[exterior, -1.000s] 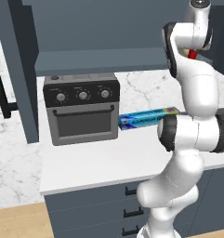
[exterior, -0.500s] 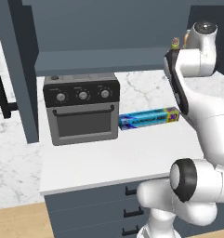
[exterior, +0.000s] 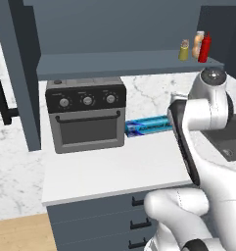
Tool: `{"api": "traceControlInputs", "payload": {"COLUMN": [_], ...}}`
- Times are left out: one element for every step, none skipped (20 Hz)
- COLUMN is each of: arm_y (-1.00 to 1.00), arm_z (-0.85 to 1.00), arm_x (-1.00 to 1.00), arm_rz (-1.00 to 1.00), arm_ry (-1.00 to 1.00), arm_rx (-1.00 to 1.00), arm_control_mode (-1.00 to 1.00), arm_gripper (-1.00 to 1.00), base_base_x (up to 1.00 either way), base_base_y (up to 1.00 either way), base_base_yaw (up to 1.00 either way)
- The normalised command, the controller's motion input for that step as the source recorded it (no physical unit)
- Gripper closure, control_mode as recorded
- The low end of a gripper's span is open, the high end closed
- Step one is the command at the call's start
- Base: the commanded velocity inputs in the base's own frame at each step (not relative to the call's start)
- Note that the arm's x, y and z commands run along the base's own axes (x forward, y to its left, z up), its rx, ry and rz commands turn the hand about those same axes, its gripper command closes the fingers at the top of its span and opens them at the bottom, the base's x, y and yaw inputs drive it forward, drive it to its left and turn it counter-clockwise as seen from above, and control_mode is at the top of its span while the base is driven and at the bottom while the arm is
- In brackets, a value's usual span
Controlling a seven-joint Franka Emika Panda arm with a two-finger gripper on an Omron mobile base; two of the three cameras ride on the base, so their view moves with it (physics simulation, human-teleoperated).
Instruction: Put the shaker and condiment bottle from the counter next to their counterparts in the cabinet.
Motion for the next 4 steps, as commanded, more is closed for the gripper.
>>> {"api": "traceControlInputs", "payload": {"arm_y": [0.31, 0.24, 0.1, 0.0], "arm_z": [-0.65, -0.59, -0.44, -0.37], "arm_x": [-0.41, -0.24, -0.1, -0.02], "arm_rz": [0.0, 0.0, 0.0, 0.0], "arm_ry": [0.11, 0.11, 0.08, 0.08], "arm_rx": [0.0, 0.0, 0.01, 0.04], "arm_control_mode": [-1.0, -1.0, -1.0, -1.0], "arm_gripper": [-1.0, -1.0, -1.0, -1.0], "base_base_x": [0.0, 0.0, 0.0, 0.0], "base_base_y": [0.0, 0.0, 0.0, 0.0], "base_base_yaw": [0.0, 0.0, 0.0, 0.0]}}
